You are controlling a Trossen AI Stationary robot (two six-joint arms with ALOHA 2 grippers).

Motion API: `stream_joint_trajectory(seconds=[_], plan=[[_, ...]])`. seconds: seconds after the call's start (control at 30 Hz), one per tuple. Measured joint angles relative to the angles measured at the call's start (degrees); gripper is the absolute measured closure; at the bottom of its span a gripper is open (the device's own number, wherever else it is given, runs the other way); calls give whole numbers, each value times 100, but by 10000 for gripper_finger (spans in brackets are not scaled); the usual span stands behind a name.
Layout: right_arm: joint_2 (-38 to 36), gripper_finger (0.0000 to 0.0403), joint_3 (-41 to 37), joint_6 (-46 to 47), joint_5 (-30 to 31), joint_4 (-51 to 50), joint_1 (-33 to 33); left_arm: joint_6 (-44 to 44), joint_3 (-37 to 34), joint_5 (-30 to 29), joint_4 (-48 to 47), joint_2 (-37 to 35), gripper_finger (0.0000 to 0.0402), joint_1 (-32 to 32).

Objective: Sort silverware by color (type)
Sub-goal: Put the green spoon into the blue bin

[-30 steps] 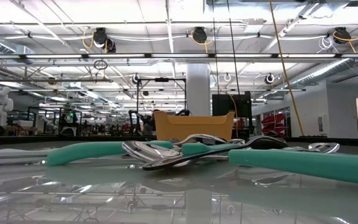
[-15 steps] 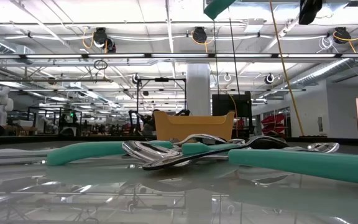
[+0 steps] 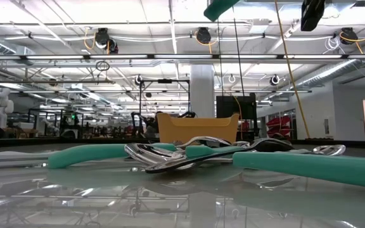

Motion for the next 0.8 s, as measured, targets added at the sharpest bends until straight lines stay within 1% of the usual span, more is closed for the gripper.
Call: stream_joint_trajectory(seconds=[0.17,0.3,0.5,0.67,0.8], plan=[[0,398,0,-40,-3,101,0,45,0,133,-13,27,206,87],[-1,397,0,-76,-172,198,8,36,0,137,-31,25,206,139],[2,397,0,-147,-210,296,9,36,0,459,-38,25,206,232],[2,397,0,-248,-319,335,0,24,0,492,-42,25,206,252],[2,397,0,-458,-656,338,0,27,0,841,7,23,209,216]])
